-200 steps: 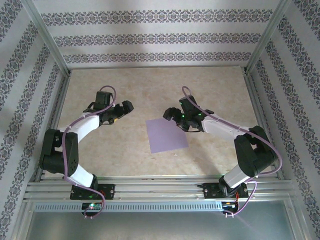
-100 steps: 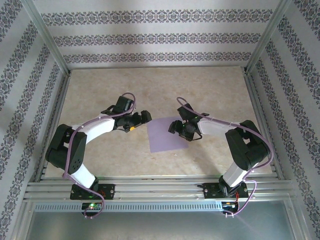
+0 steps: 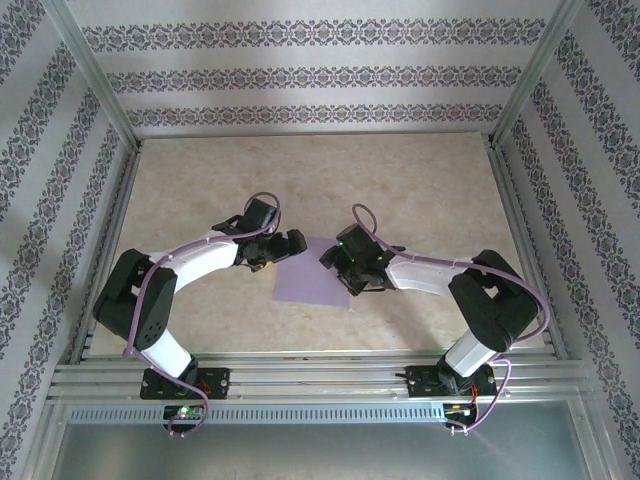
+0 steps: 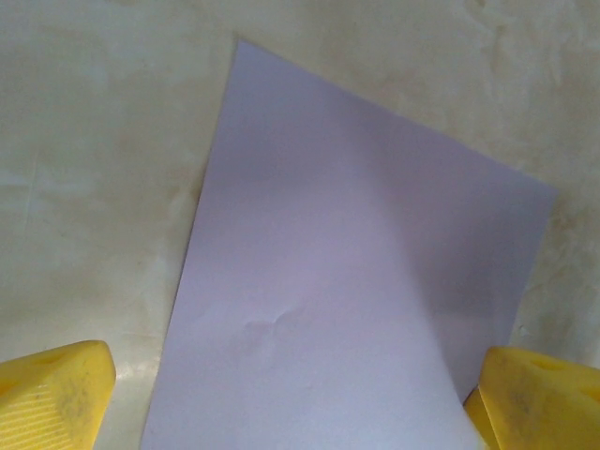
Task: Fold a paper plane with a square sheet of paper (pick it up from the middle)
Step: Move the square sheet of paper to the center of the table, then first fold the square sheet of paper in half at the center of the table.
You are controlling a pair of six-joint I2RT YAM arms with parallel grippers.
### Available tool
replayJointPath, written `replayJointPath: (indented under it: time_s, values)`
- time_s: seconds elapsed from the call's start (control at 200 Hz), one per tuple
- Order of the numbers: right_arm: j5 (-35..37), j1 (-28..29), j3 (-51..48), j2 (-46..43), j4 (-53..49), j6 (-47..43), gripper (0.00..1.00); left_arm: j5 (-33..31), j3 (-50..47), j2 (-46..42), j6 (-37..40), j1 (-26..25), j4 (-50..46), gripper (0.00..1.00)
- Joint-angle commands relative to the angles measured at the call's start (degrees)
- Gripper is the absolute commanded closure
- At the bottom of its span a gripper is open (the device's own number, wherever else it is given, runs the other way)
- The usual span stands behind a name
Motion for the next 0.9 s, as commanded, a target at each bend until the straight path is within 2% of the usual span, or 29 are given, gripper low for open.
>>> replayJointPath:
  time_s: [0.0, 0.145, 0.325, 0.425, 0.66, 0.894]
  values:
    - [4.2, -2.1, -1.7, -7.5, -1.3, -3.0, 0.24, -3.1, 3.3, -0.2, 1.7, -2.6, -5.1, 0.0]
    - [6.7, -8.2, -3.3, -15.0, -7.7, -15.1, 0.18, -6.4, 10.8, 4.6, 8.6, -6.7, -13.0, 0.0]
    - [5.0, -16.2, -5.4, -19.4, -10.0, -26.3, 0.02, -12.4, 22.0, 13.2, 14.3, -12.8, -24.0, 0.0]
    - [5.4, -18.3, -5.3, -19.6, -11.0, -30.7, 0.02, -14.1, 27.1, 18.2, 14.9, -14.6, -28.8, 0.0]
    - [4.3, -20.8, -4.8, -17.3, -11.6, -34.0, 0.02, -14.3, 33.1, 24.7, 13.1, -15.4, -32.6, 0.05]
    - [2.1, -21.1, -4.4, -14.8, -10.6, -33.5, 0.02, -14.1, 35.4, 27.7, 10.4, -15.4, -33.0, 0.16]
